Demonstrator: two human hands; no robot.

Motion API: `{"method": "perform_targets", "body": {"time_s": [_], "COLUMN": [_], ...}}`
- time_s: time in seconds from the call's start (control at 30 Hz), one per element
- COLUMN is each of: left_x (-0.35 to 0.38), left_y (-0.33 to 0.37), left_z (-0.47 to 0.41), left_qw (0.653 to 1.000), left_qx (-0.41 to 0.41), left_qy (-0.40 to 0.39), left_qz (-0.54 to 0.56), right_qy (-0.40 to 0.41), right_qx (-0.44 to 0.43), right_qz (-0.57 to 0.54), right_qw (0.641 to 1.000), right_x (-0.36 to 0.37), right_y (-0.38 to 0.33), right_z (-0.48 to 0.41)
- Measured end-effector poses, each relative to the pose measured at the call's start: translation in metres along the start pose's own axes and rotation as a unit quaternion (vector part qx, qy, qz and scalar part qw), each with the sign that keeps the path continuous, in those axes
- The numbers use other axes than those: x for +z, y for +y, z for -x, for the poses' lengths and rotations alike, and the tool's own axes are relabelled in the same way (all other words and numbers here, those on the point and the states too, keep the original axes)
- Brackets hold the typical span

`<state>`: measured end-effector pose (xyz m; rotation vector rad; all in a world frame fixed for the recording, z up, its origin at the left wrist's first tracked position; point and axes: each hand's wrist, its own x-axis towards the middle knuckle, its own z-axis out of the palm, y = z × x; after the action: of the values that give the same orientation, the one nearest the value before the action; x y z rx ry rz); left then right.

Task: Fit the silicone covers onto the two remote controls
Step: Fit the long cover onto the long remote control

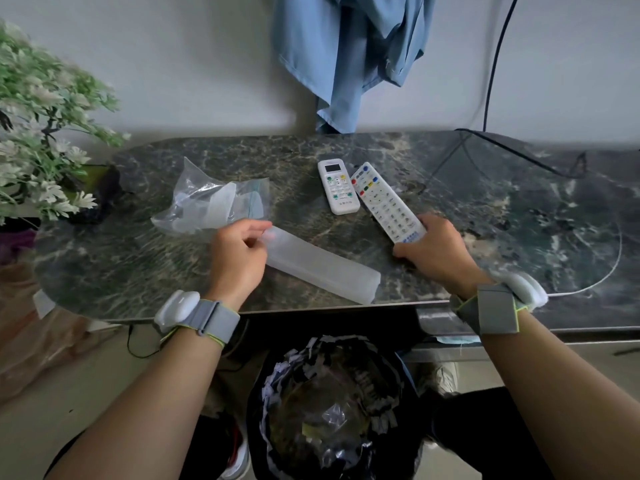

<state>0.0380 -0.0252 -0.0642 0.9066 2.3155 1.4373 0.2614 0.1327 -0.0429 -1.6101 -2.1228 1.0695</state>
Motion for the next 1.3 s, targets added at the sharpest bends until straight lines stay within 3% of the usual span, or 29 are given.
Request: {"method": "perform_targets", "body": {"time_s": [0.13,0.27,0.47,0.63,0.83,0.93,1.07,1.23,1.3], "left_x": [0.003,0.001,-0.012,-0.016,-0.03,-0.039,-0.034,0.005,0.015], "left_y": [-0.002,-0.004,0.003,-0.007,0.008,0.011,0.012,0.021,0.026], "left_z": [-0.001,-0.002,0.022,0.052,0.078,0.08,0.061,0.039,0.033], "left_qw": [0.997,0.973,0.922,0.959,0.989,0.995,0.992,0.977,0.963], "left_qx": [-0.038,-0.112,-0.169,-0.181,-0.126,-0.09,-0.034,0.029,0.029], "left_qy": [0.001,0.084,0.155,0.069,-0.034,-0.031,0.001,-0.087,-0.12], "left_qz": [0.067,0.183,0.312,0.204,0.072,-0.013,-0.125,-0.195,-0.239], "right_qy": [-0.046,-0.068,-0.15,-0.221,-0.252,-0.237,-0.175,-0.088,-0.047], "right_qx": [0.046,0.096,0.086,0.081,0.115,0.116,0.101,0.034,-0.013], "right_qz": [-0.186,-0.345,-0.449,-0.416,-0.421,-0.41,-0.339,-0.2,-0.081], "right_qw": [0.98,0.931,0.877,0.878,0.864,0.873,0.919,0.975,0.995], "right_x": [-0.003,-0.006,-0.01,-0.004,0.0,0.0,-0.003,0.001,0.003], "right_y": [0.004,0.001,0.003,0.012,0.03,0.039,0.042,0.041,0.04], "right_z": [0.003,0.009,0.034,0.065,0.1,0.112,0.115,0.106,0.101]}}
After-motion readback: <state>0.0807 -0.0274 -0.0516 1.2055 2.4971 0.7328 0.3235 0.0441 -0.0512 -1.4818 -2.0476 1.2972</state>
